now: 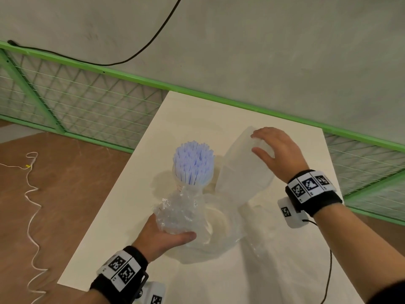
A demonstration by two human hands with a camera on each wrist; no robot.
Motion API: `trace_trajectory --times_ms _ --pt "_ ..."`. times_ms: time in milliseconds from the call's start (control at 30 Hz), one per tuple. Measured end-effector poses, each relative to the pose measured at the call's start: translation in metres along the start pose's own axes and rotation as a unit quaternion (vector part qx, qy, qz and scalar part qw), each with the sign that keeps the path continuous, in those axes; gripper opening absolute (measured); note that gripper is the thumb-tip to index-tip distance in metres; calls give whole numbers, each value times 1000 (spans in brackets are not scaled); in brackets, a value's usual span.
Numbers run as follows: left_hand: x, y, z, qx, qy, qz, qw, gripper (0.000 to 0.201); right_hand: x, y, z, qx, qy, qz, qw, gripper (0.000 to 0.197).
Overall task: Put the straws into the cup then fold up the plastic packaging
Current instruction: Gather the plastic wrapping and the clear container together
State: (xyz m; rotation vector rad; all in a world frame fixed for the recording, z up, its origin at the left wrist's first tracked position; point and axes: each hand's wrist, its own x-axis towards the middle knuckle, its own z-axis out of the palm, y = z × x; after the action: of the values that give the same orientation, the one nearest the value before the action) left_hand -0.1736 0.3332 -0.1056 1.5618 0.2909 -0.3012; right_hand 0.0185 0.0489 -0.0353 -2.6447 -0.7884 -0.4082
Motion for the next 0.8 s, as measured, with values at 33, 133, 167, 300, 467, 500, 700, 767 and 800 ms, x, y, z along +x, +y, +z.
trace_trajectory --times_ms 33,133,167,300,467,500,700,767,800 --pt "0 0 -1 0 0 -1 1000 55 -2 2 4 -11 -42 -5 999 36" --pt "0 -2 -2 -7 -2 -10 1000 66 -8 6 7 -49 -171 7 984 56" --pt "1 -2 -2 -9 -1 -12 1000 67 -9 5 4 -55 -194 11 979 63" --pt "1 -2 -1 -8 1 -8 1000 66 -3 -6 -1 -106 -184 31 977 76" --pt "1 -1 0 -9 7 -7 1000 63 16 -17 15 -157 -156 98 970 61" --pt "2 -2 0 -11 8 -8 1000 63 18 -17 18 -168 -151 103 969 53" --pt "2 -1 0 -8 12 -4 1000 65 26 -9 12 -82 -87 131 984 33" --pt "3 0 0 -5 13 0 1000 65 25 -7 10 -140 -166 95 971 43" --pt "3 0 1 -2 13 3 1000 66 24 -6 11 -175 -206 77 960 48"
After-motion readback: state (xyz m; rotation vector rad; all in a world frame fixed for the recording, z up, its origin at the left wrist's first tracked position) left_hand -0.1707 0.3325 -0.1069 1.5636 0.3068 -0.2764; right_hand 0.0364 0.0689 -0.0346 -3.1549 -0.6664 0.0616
